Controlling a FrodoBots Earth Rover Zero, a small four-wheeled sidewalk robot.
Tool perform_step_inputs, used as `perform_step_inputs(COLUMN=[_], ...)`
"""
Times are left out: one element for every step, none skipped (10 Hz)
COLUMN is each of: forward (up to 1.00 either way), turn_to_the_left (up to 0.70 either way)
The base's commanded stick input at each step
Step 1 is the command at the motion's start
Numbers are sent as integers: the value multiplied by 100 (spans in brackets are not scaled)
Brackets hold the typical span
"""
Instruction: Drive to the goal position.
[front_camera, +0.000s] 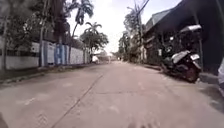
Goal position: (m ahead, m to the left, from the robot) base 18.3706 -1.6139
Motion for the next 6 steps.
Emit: perform_step_inputs(forward=[70,70,70,70,70,70], turn_to_the_left=[0,0,0,0,0,0])
